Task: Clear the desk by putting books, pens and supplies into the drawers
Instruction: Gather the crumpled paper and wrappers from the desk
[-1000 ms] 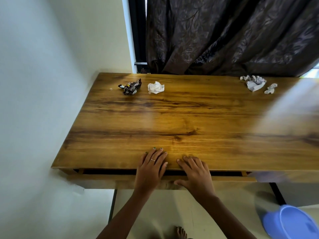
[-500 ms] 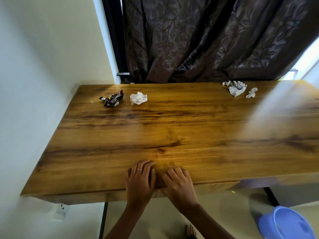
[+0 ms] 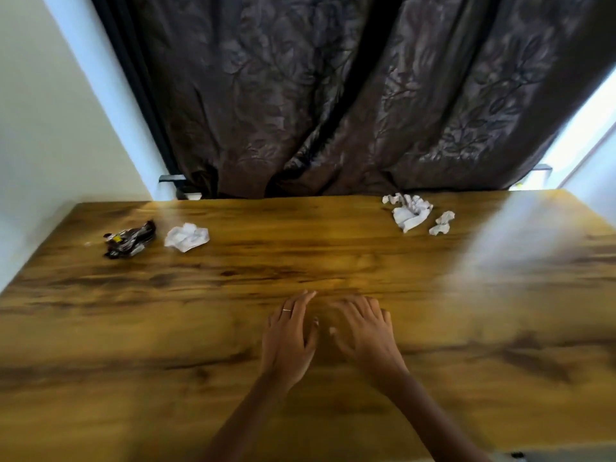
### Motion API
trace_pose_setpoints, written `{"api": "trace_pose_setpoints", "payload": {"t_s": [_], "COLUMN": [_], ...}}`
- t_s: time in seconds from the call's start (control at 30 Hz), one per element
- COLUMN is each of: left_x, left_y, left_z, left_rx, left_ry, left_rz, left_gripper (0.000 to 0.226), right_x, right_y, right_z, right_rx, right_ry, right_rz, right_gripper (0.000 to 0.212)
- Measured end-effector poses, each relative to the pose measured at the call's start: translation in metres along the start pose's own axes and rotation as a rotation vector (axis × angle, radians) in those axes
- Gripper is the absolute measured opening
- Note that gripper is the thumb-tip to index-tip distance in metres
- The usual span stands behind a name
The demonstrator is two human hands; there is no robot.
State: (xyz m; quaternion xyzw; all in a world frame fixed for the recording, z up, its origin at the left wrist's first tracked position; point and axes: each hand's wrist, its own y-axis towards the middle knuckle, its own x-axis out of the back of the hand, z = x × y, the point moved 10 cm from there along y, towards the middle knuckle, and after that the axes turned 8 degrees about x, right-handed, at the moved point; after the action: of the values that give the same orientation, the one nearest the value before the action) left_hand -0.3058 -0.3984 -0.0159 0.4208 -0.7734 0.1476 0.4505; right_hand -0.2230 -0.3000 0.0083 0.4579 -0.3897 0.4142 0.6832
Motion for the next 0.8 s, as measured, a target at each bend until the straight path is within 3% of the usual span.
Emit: {"api": "trace_pose_setpoints", "payload": {"t_s": [0.27, 0.43, 0.53, 0.63, 0.73, 0.8], "left_x": [-0.076, -0.109, -0.119, -0.128, -0.141, -0.15], "left_y": [0.081, 0.114, 0.129, 0.138, 0.145, 0.15], "left_z": [-0.099, -0.131, -0.145, -0.153, -0.158, -0.163], "left_rx": [-0.001, 0.022, 0.013, 0.017, 0.075, 0.213], "left_ry": [-0.074, -0.062, -0.04, -0.082, -0.254, -0.485], "left_rz": [0.093, 0.162, 0.172, 0.175, 0.209, 0.267], "left_gripper": [0.049, 0.049, 0.05, 0.05, 0.046, 0.039], "right_x": [0.067, 0.058, 0.043, 0.046, 0.055, 0.06], "right_y": [0.042, 0.095, 0.103, 0.092, 0.075, 0.066], "right_z": [-0.216, -0.305, -0.333, -0.34, -0.332, -0.315], "right_rx": [-0.335, -0.438, -0.452, -0.453, -0.536, -0.568], "right_ry": [0.121, 0.084, 0.103, 0.161, 0.404, 0.601], "right_rz": [-0.159, -0.068, 0.002, -0.119, -0.252, -0.31], "right_gripper": [0.043, 0.051, 0.049, 0.027, 0.01, 0.007]}}
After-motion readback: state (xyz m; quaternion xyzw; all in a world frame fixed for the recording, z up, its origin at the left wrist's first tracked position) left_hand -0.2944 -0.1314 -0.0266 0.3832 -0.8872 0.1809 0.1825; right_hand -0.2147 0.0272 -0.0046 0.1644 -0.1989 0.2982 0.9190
